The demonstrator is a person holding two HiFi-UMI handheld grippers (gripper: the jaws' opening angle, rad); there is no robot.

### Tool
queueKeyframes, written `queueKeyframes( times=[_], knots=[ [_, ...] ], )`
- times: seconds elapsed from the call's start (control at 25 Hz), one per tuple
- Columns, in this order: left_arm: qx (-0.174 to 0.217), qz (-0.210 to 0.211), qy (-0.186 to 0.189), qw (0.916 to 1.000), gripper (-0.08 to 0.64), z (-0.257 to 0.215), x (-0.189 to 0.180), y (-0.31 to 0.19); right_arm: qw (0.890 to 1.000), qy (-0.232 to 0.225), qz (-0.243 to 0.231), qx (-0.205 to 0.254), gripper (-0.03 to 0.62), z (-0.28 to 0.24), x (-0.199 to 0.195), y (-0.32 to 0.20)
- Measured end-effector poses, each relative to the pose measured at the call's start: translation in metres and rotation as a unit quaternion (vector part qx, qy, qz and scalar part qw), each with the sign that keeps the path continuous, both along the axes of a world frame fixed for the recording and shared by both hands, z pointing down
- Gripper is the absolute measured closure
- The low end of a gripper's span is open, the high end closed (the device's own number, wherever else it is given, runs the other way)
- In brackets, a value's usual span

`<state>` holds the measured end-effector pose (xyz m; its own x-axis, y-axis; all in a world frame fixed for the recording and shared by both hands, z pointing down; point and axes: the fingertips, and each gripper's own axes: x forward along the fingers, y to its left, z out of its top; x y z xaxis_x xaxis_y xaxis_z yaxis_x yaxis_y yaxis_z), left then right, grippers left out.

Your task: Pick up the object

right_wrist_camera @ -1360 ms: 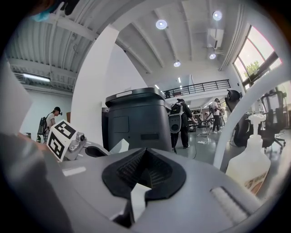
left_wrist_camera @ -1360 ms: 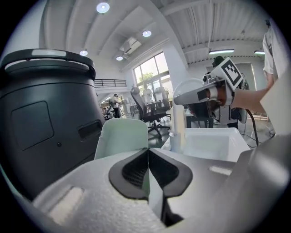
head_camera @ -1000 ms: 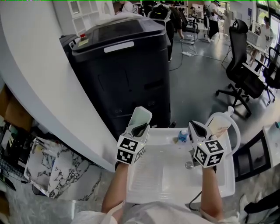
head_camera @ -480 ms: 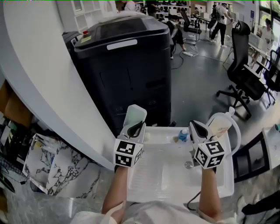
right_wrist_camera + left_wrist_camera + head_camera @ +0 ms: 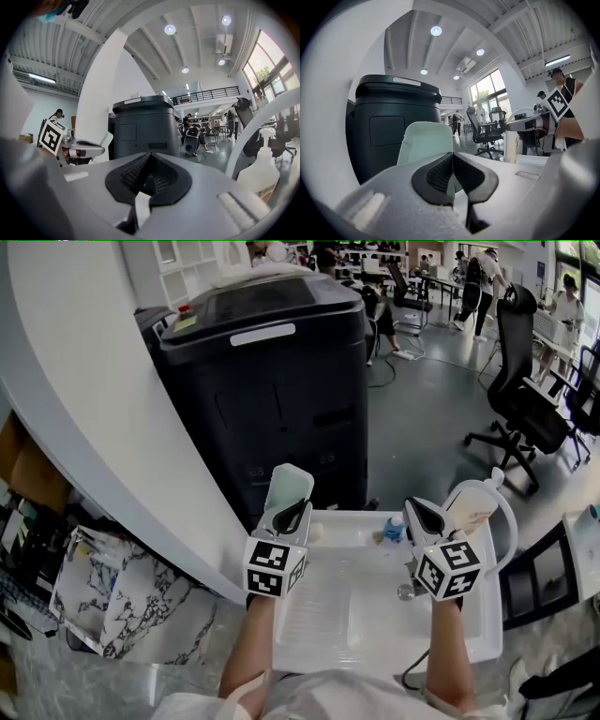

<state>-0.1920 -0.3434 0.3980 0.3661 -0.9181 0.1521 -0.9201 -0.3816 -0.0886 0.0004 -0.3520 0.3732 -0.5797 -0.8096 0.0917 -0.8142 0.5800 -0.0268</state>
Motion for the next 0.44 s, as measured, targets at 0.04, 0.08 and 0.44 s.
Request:
queueKeyframes(
  times=[0.04, 0.08, 0.44],
  knots=[
    [-0.001, 0.001, -0.001, 1.0, 0.549, 0.0005, 0.0001, 0.0001, 1.0, 0.0, 0.0, 0.0, 0.591, -0.0003, -0.0004, 0.0001],
    [-0.001, 0.001, -0.001, 1.0, 0.549, 0.0007, 0.0002, 0.0, 1.0, 0.0, 0.0, 0.0, 0.591, -0.0008, -0.0007, 0.0],
    [-0.002, 0.009, 0.0, 1.0, 0.549, 0.0018, 0.0061, -0.0009, 1.0, 0.0, 0.004, 0.0, 0.591, -0.0013, 0.001, -0.0005]
  ],
)
